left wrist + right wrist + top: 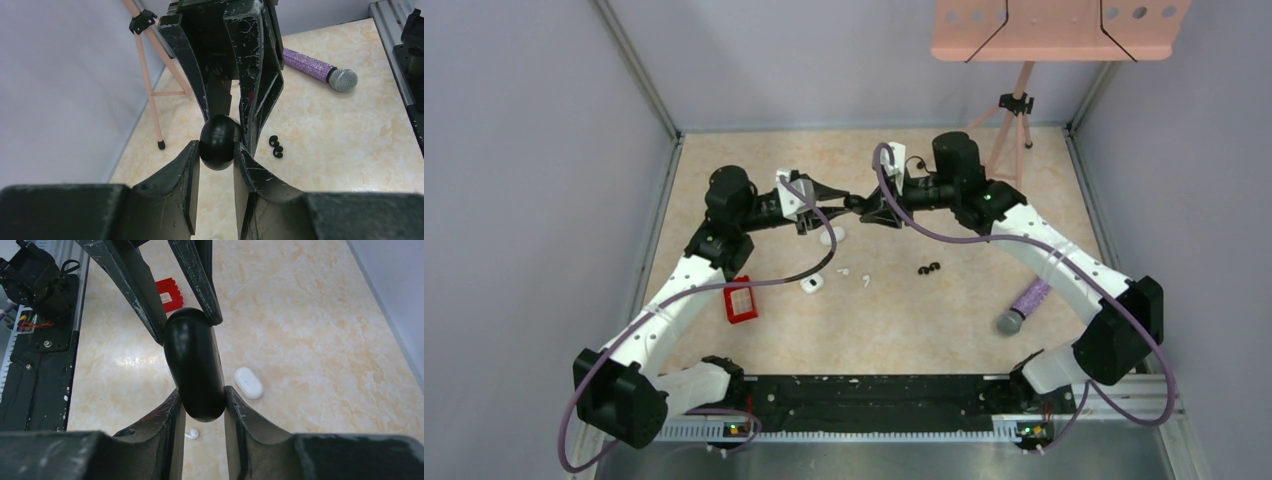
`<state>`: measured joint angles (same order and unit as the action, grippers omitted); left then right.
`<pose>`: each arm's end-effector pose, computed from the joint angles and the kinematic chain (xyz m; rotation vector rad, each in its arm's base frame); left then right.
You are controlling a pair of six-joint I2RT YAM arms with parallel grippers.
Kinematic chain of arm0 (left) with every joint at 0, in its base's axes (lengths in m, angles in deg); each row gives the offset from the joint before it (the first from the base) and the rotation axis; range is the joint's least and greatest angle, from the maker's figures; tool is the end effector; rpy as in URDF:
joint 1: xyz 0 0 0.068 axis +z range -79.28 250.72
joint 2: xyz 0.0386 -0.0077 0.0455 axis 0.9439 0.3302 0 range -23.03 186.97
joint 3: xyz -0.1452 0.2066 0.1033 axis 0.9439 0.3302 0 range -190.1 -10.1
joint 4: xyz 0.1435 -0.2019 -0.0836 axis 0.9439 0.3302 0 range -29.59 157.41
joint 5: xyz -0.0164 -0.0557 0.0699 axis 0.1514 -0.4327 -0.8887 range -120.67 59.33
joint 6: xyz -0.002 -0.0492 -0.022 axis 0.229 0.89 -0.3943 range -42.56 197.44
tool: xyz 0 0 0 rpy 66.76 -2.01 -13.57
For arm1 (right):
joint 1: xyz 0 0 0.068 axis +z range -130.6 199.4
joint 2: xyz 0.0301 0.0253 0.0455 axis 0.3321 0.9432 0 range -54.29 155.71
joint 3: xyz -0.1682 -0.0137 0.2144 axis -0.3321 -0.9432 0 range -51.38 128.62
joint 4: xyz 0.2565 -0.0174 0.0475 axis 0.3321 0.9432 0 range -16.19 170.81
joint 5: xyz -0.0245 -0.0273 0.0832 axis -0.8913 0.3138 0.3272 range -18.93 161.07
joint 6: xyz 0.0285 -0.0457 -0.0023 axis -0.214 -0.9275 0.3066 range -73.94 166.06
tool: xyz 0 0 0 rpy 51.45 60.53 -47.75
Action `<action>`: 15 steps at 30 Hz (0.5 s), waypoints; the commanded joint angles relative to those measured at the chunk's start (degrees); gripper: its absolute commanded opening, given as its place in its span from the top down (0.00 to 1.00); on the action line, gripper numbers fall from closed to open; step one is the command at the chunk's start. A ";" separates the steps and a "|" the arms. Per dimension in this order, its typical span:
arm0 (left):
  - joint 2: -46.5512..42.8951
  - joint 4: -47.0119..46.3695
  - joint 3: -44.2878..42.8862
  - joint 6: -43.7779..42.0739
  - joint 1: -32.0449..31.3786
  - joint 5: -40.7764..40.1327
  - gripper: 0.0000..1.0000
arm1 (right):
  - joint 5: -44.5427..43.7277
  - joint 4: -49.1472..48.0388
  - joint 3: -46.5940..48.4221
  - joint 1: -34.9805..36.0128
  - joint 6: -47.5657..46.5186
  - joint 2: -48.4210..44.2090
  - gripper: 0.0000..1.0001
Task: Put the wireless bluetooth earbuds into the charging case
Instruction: Pick up the charging case at the center of the board.
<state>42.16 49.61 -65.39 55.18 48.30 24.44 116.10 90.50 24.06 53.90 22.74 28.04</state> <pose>0.2248 -0.1243 0.3716 1.2390 1.0298 -0.7446 0.2544 0.2054 0.3657 -1.3640 1.4081 0.9013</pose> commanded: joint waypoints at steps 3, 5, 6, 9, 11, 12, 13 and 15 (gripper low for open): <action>-0.77 0.51 -0.35 0.62 -0.15 0.04 0.87 | 1.63 -1.04 3.86 0.39 0.16 0.12 0.78; -0.60 4.31 -1.17 -1.63 -0.17 0.37 0.72 | 1.39 0.19 4.53 0.44 -1.46 0.14 0.80; -0.47 6.08 -1.56 -2.46 -0.11 0.28 0.66 | 1.12 1.25 4.92 0.44 -2.73 0.05 0.80; 0.12 9.82 -2.70 -4.24 -0.17 -0.07 0.58 | 0.10 3.79 6.03 0.76 -7.43 0.13 0.81; 0.85 12.39 -3.63 -4.85 -0.17 0.01 0.57 | -0.93 5.69 6.80 1.26 -10.34 0.19 0.81; 1.33 13.52 -4.25 -5.11 -0.17 0.33 0.56 | -1.48 6.36 7.10 1.55 -11.65 0.25 0.81; 1.80 14.63 -4.87 -5.35 -0.17 0.74 0.56 | -1.79 6.89 7.33 1.80 -12.37 0.33 0.81; 2.57 16.11 -5.80 -5.67 -0.17 1.51 0.57 | -2.00 7.24 7.65 2.04 -12.85 0.42 0.81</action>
<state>43.28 60.01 -67.66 51.36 48.32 23.96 114.70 97.25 27.90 54.60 14.68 28.71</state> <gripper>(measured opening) 0.437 0.293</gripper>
